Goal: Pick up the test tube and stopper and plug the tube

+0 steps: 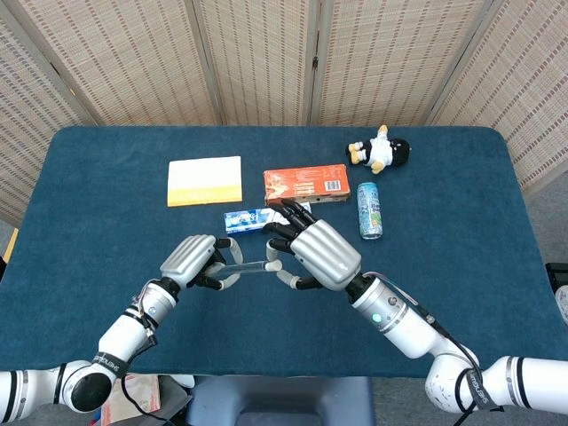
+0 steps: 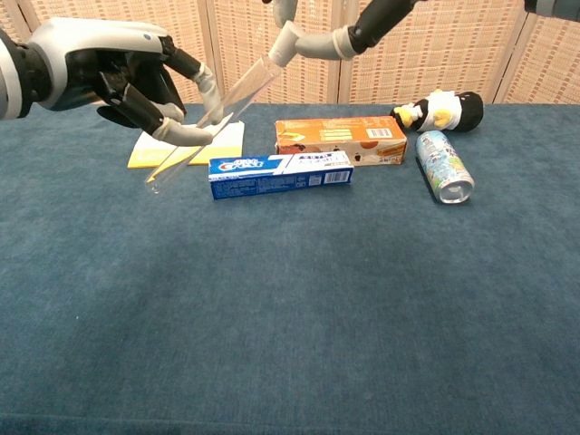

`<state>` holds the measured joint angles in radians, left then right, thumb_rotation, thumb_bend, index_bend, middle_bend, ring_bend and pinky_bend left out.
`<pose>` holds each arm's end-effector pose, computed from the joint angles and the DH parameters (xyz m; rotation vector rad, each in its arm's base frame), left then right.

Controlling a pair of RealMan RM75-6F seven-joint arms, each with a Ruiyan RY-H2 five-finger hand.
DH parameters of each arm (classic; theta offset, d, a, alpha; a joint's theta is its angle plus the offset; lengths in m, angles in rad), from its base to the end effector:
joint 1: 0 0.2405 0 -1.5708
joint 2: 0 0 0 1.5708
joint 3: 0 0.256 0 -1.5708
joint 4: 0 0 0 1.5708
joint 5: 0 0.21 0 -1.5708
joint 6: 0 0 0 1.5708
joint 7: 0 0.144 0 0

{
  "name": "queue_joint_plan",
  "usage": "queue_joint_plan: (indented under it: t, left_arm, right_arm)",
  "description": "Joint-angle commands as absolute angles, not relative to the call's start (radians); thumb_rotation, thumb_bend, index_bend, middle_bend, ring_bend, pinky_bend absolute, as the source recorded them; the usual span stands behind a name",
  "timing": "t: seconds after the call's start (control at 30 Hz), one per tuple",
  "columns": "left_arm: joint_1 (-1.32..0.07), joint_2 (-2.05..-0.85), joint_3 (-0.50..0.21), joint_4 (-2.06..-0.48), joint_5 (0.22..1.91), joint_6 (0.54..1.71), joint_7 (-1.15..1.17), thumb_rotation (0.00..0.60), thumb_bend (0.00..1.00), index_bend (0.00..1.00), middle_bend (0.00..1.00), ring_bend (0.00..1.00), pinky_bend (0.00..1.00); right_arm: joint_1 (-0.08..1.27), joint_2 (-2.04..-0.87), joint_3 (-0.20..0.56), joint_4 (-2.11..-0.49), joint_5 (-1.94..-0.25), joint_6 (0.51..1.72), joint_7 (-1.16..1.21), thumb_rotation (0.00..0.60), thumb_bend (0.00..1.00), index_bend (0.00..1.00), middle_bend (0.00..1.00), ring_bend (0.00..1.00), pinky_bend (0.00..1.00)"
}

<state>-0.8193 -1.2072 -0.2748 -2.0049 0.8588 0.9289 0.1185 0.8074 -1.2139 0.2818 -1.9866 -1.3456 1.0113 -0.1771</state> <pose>-0.0710 0.3184 0.0634 -1.7894 -1.4291 -1.1919 -0.0250 -0.3012 0.0835 2.0312 -0.8181 1.4364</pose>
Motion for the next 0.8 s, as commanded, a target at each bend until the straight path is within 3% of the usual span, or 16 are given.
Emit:
queue_joint_plan:
  t: [0.03,0.8]
  left_arm:
    - [-0.820,-1.206,-0.274,-2.006,0.859,0.930,0.116,0.600,0.33,0.62,1.00,1.00,1.00]
    - [-0.843,-1.205,-0.263,-2.015,0.844,0.941,0.121,0.600,0.33,0.62,1.00,1.00,1.00]
  right_arm:
    - [0.809,-1.214,0.281,-1.987,-1.343,1.012,-0.180,0.600,0.54,0.70,0.26,0.00,0.00]
    - [0.833,-1.233,0.277,-1.973,-1.321,1.007,-0.190,0.600,0.54,0.70,0.26,0.00,0.00]
